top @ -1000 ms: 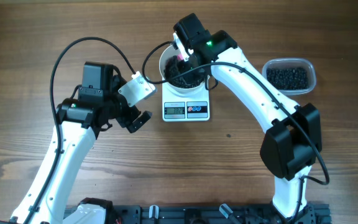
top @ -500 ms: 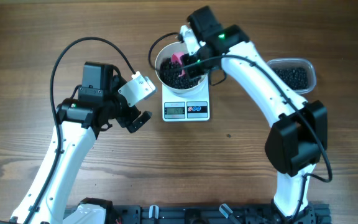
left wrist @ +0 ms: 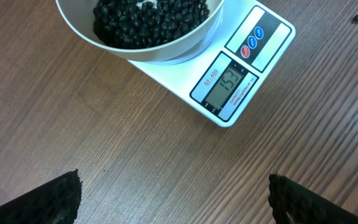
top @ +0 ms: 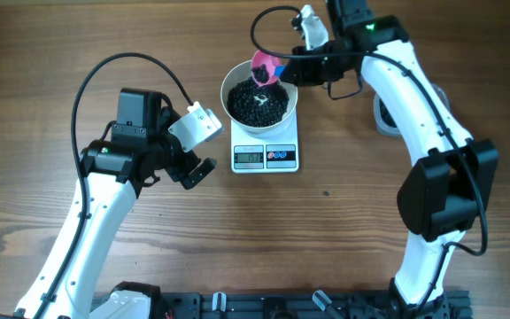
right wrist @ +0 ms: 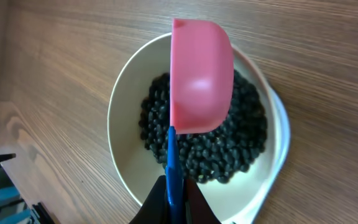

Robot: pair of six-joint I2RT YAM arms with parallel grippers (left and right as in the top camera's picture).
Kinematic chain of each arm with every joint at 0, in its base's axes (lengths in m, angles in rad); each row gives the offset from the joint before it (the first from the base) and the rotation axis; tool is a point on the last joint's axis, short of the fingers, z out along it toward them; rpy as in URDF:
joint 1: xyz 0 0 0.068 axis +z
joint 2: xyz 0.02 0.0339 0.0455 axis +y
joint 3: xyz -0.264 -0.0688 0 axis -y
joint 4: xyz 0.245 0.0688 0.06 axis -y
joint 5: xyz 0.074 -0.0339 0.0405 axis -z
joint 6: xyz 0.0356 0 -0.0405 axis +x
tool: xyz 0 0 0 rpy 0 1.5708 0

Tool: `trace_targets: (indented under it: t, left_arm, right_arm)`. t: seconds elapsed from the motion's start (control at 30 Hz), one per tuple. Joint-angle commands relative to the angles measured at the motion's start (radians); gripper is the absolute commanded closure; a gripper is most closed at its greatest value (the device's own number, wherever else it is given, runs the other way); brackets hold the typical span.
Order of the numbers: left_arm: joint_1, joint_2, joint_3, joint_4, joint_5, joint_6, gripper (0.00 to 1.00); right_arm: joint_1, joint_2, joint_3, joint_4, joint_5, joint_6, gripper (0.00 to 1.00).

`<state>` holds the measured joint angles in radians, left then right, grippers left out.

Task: Scoop item into bowl and weigh 150g on scale
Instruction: 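Lift the scoop out of the bowl and carry it to the tub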

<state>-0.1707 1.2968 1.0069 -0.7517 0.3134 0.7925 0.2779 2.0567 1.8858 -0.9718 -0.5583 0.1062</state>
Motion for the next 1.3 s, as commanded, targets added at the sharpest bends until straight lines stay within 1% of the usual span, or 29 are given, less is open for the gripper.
trace_targets:
  t: [0.0, 0.17, 0.5, 0.6, 0.67, 0.8, 0.83, 0.97, 1.07, 1.17, 1.27]
  left_arm:
    - [0.005, 0.001, -0.008, 0.002, 0.019, 0.016, 0.0]
    - [0.005, 0.001, -0.008, 0.002, 0.019, 0.016, 0.0]
    - [0.005, 0.001, -0.008, 0.002, 0.019, 0.016, 0.0]
    - [0.005, 0.001, -0.008, 0.002, 0.019, 0.016, 0.0]
    - [0.005, 0.001, -0.008, 0.002, 0.019, 0.016, 0.0]
    - [0.005, 0.001, -0.008, 0.002, 0.019, 0.016, 0.0]
    - [0.005, 0.001, -0.008, 0.002, 0.019, 0.016, 0.0]
    - [0.005, 0.001, -0.008, 0.002, 0.019, 0.016, 0.0]
    - [0.005, 0.001, -0.008, 0.002, 0.019, 0.016, 0.0]
    - [0.005, 0.001, -0.008, 0.002, 0.019, 0.016, 0.0]
    - [0.005, 0.001, -0.008, 0.002, 0.019, 0.016, 0.0]
  right_arm:
    - [-0.032, -0.075, 0.027, -0.04, -0.039, 0.0, 0.96]
    - [-0.043, -0.081, 0.027, -0.089, -0.062, -0.012, 0.96]
    - [-0.056, -0.103, 0.027, -0.104, -0.073, -0.02, 0.96]
    - [-0.1, -0.12, 0.027, -0.145, -0.119, -0.029, 0.96]
    - [-0.146, -0.135, 0.027, -0.188, -0.16, -0.06, 0.96]
    - [-0.251, -0.175, 0.027, -0.264, -0.161, -0.116, 0.96]
    - [-0.306, -0.195, 0.027, -0.308, -0.153, -0.149, 0.96]
    - [-0.44, -0.222, 0.027, -0.433, -0.07, -0.217, 0.96]
    - [-0.529, -0.222, 0.027, -0.5, -0.019, -0.237, 0.96]
    - [-0.566, -0.222, 0.027, -0.508, 0.052, -0.207, 0.96]
    - [-0.563, -0.222, 0.027, -0.527, 0.21, -0.153, 0.96]
